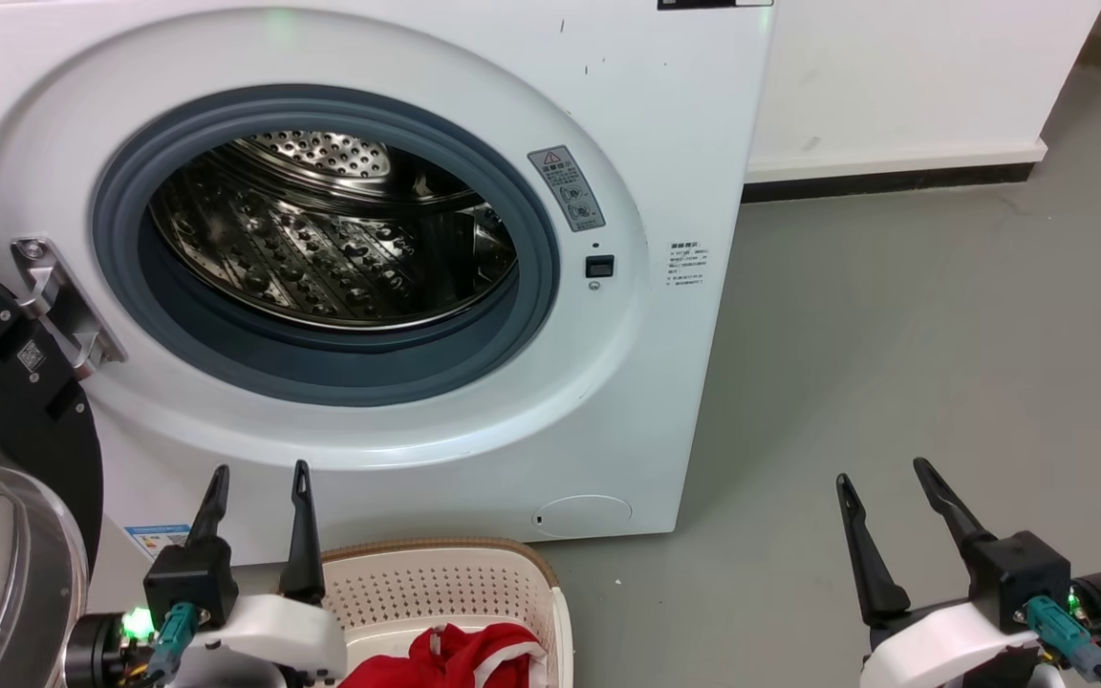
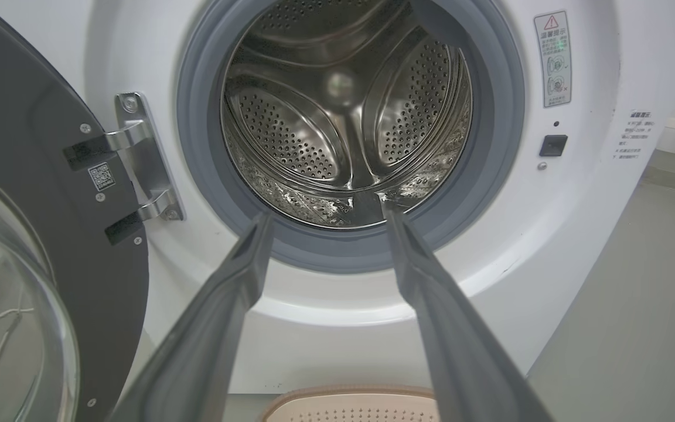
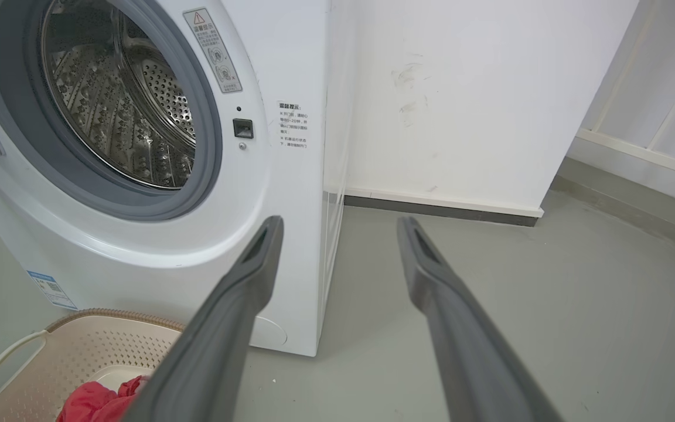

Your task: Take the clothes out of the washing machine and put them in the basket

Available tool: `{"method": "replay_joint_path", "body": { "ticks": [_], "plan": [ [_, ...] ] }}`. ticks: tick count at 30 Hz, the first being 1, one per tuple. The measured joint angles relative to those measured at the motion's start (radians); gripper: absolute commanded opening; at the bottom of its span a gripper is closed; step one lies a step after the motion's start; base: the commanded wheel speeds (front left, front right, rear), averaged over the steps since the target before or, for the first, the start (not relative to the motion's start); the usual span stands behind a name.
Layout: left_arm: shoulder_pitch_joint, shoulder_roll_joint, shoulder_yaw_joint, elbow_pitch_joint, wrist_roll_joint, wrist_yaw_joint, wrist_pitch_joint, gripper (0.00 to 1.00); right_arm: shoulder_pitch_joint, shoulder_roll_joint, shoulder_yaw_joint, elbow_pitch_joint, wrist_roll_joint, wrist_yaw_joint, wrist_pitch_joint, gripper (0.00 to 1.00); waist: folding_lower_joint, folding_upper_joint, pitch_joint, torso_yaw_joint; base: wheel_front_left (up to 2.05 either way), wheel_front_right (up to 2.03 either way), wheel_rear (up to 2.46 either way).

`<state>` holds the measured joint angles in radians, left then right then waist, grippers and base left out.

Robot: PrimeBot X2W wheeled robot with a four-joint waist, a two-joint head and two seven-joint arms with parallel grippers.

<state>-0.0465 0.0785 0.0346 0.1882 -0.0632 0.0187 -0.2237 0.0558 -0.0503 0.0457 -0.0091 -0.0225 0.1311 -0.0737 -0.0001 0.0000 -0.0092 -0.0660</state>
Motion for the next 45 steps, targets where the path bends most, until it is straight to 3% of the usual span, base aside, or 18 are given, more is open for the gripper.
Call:
{"method": "replay_joint_path", "body": {
  "ticks": [32, 33, 37, 45],
  "plan": [
    [0.059, 0.014, -0.019, -0.04, -0.031, 0.021, 0.033, 1.0, 0.017, 0.0, 0.01, -0.025, -0.003, 0.0, 0.019, 1.0, 0.0, 0.0, -0.012, 0.015, 0.0, 0.0, 0.0],
    [0.059, 0.014, -0.019, -0.04, -0.034, 0.021, 0.033, 0.0, 0.017, 0.0, 0.01, -0.025, -0.003, 0.0, 0.02, 0.0, 0.0001, 0.0, -0.012, 0.015, 0.0, 0.0, 0.0],
    [0.073, 0.004, -0.019, -0.004, -0.044, 0.019, 0.041, 0.0, 0.031, 0.0, 0.012, 0.004, 0.003, 0.0, 0.022, 0.0, 0.0002, 0.0, -0.011, 0.015, 0.0, 0.0, 0.0],
    [0.066, 0.003, 0.001, 0.013, -0.202, 0.002, 0.081, 0.0, 0.03, -0.006, 0.009, 0.028, 0.192, 0.0, 0.023, 0.0, 0.0002, 0.0, -0.01, 0.019, 0.0, 0.0, 0.0]
  ]
}}
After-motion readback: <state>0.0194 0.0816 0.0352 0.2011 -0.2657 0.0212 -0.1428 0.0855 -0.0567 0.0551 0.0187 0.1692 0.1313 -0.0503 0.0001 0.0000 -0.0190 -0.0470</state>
